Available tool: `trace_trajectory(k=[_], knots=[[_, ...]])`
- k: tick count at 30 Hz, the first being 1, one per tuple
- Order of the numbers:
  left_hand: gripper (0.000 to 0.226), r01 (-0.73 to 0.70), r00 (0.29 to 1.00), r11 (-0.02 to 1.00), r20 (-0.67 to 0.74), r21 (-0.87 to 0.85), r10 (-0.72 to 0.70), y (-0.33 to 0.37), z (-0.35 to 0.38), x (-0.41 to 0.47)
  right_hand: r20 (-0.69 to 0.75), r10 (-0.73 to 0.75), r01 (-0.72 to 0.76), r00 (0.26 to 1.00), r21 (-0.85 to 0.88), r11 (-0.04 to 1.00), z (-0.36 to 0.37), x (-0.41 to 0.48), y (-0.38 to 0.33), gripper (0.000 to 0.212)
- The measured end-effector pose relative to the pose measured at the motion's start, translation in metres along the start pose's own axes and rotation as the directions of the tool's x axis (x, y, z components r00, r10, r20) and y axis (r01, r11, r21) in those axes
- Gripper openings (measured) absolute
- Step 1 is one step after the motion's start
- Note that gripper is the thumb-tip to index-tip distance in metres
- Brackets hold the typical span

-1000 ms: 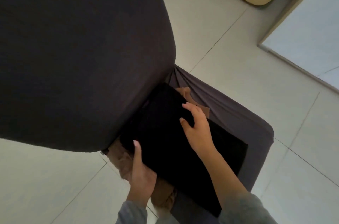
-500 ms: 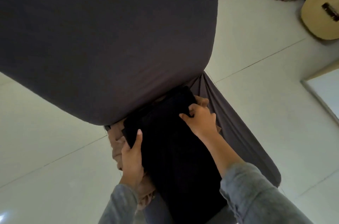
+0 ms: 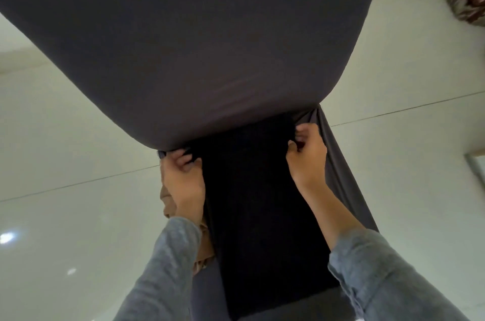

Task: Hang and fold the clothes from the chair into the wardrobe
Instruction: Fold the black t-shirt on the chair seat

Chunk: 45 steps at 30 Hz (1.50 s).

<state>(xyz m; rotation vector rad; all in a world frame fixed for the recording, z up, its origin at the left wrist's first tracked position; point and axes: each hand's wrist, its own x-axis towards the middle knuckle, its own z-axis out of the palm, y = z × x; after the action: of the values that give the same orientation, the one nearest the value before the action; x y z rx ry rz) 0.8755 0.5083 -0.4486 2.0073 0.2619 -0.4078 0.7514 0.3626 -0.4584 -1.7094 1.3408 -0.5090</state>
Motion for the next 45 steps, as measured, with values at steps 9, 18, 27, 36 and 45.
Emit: trace_trajectory(k=[9,18,27,36,45], knots=[[0.053,-0.885,0.430,0.072,0.750,0.460,0.503,-0.077,0.002,-0.022,0.518,-0.427,0.654,0.741,-0.413,0.634,0.014,-0.025,0.037,0.054],[0.067,-0.699,0.707,0.238,0.601,0.675,0.373,-0.107,-0.031,-0.031,0.403,-0.162,0.404,0.901,-0.640,0.654,-0.012,-0.073,0.085,0.068],[0.067,-0.665,0.743,0.273,0.578,0.695,0.337,-0.151,-0.063,-0.086,0.305,-0.107,0.263,0.946,-0.534,0.804,-0.043,-0.150,0.125,0.059],[0.066,-0.687,0.721,0.240,0.602,0.686,0.344,-0.170,-0.075,-0.112,0.154,-0.008,0.060,0.988,-0.330,0.942,-0.061,-0.178,0.126,0.052],[0.060,-0.768,0.638,0.224,0.693,0.600,0.334,-0.180,-0.098,-0.128,-0.019,0.285,-0.284,0.958,-0.166,0.944,-0.081,-0.188,0.112,0.033]])
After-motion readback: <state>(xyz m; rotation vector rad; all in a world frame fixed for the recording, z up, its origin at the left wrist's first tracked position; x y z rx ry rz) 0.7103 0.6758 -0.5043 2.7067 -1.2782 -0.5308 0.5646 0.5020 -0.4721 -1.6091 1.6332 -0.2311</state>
